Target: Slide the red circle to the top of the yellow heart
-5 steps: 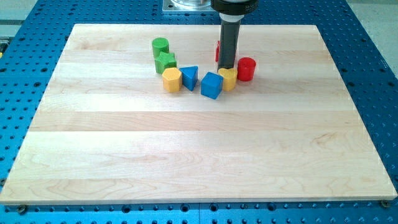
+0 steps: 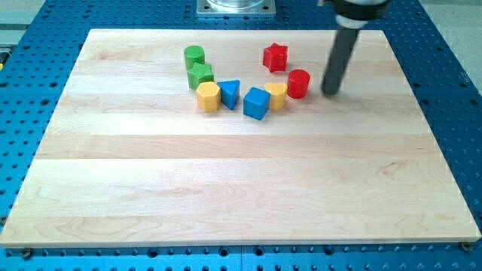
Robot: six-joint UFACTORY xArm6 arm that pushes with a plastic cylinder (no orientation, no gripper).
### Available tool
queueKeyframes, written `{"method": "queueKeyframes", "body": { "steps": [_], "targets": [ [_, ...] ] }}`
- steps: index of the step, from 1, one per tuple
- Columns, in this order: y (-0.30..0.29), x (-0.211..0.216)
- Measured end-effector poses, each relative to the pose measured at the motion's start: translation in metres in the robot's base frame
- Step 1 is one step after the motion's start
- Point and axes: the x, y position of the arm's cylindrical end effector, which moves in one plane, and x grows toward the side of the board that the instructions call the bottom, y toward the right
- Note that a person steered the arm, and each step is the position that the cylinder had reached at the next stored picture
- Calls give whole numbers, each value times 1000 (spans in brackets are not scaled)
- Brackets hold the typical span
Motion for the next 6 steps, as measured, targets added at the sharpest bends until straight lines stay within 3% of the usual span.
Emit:
{"method": "queueKeyframes", "body": {
  "steps": [1,2,3,4,5,6],
  "targets": [
    [-15,-24],
    [-73,-22],
    [-82,-31],
    [-20,-27],
    [-46,0],
    [-62,0]
  ]
}}
